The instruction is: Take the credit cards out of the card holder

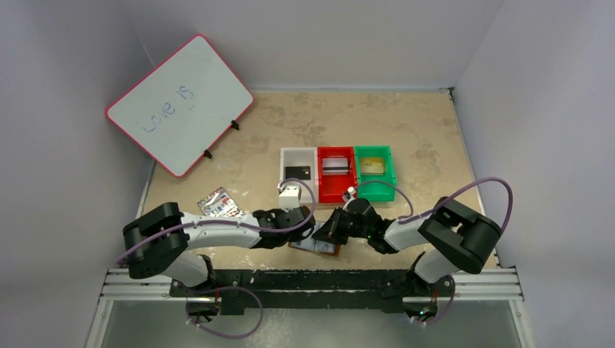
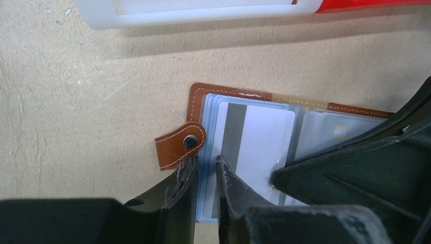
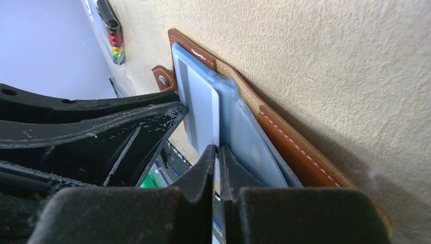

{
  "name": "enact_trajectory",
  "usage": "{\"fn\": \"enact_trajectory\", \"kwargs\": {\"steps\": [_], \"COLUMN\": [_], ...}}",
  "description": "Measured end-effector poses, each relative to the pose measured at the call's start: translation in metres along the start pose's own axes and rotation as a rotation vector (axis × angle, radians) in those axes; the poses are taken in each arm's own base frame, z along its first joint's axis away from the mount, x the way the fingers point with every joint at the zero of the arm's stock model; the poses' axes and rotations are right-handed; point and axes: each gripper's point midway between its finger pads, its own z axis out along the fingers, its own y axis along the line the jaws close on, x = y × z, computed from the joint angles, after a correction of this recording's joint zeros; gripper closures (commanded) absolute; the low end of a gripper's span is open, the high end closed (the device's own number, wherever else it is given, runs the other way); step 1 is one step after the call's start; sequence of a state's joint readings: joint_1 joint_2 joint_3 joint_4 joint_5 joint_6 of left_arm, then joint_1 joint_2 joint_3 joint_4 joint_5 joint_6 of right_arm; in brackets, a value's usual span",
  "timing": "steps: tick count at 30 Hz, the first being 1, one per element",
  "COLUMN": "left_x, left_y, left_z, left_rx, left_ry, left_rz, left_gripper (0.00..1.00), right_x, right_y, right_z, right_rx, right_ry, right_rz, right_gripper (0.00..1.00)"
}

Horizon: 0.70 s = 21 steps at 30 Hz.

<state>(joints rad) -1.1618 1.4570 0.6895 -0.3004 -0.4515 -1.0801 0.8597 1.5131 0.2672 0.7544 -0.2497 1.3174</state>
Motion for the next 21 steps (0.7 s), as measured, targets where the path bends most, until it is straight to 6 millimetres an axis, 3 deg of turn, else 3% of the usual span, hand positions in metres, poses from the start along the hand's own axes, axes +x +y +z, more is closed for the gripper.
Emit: {"fn": "enact_trajectory", "kwargs": {"steps": [10, 21], "left_x": [-0.002, -0.004], "left_y": [0.001, -0.012], "left_z": [0.0, 0.005], "left_rx": [-0.011, 0.005], "left_ry": [-0.018, -0.023], "left_rz": [0.004, -0.014], "left_gripper": [0.86, 0.86], "right_x": [-0.002, -0.002], "right_y": [0.003, -0.003], "right_z": [-0.004, -0.022], "right_rx": [0.014, 0.011], "right_ry": [-0.007, -0.048], "right_rz": [-0.012, 0.0], "right_gripper": [1.0, 1.0]}}
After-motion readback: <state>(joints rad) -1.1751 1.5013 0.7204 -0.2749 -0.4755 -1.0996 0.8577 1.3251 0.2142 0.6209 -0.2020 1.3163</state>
